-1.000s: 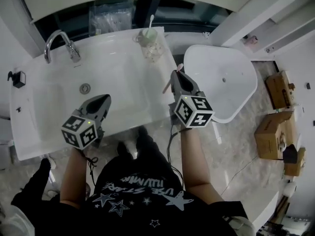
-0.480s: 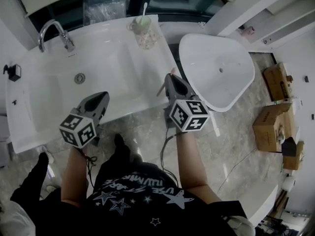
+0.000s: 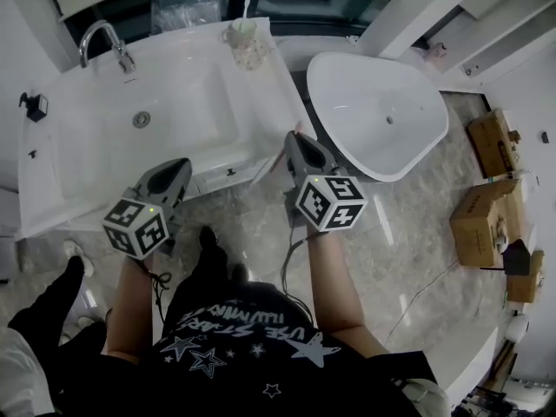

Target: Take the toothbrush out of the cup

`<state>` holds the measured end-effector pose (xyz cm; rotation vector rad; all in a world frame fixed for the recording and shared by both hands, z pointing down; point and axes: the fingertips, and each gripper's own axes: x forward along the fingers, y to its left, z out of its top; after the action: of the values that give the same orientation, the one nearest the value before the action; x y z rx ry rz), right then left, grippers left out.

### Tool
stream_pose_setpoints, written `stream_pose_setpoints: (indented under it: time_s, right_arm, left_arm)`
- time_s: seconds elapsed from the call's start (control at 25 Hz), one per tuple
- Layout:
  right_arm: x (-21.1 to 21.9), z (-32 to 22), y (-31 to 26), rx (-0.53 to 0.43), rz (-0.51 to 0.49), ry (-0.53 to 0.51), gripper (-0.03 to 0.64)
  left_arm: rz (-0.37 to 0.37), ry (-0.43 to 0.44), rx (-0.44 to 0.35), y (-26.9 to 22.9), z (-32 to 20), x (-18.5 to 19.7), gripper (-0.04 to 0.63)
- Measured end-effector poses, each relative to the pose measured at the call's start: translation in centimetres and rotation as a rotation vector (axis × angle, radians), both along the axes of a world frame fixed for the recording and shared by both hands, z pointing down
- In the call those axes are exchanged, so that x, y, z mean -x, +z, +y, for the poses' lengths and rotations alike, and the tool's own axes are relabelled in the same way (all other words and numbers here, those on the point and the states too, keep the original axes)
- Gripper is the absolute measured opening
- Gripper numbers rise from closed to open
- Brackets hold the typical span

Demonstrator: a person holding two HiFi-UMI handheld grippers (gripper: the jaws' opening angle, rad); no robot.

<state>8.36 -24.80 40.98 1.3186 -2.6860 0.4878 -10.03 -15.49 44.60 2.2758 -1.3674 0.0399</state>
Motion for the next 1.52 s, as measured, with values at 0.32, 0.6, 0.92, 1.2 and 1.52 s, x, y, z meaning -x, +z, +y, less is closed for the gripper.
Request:
stream_pose_setpoints:
  time_s: [0.32, 0.6, 0.92, 1.2, 1.52]
  right_arm:
    - [-2.3, 5.9, -1.4, -0.024, -0.027, -0.055, 0.008]
    - [-2.5, 11.7, 0.1, 0.013, -0.042, -0.155, 0.007]
    - [-1.0, 15.1, -0.1, 0.009, -0.061, -0.226, 0.007]
    - [0.3, 16.4, -1.2, -0.023, -0.063, -0.222, 0.007]
    - [4.1, 20.9, -1.1, -0.011, -0.034, -0.218, 0.006]
  left_arm:
    - [-0.018, -0.028, -0.042, -2.0, 5.9, -3.3, 0.008]
    - [-0.019, -0.111, -0.018, -1.4, 12.8, -4.7, 0.008]
    - [-0.046, -0.136, -0.037, -2.0, 16.6, -4.5, 0.008]
    - [-0.059, -0.106, -0.065, -3.3, 18.0, -3.7, 0.008]
    - [-0.049, -0.101, -0.067, -3.7, 22.3, 0.3, 0.008]
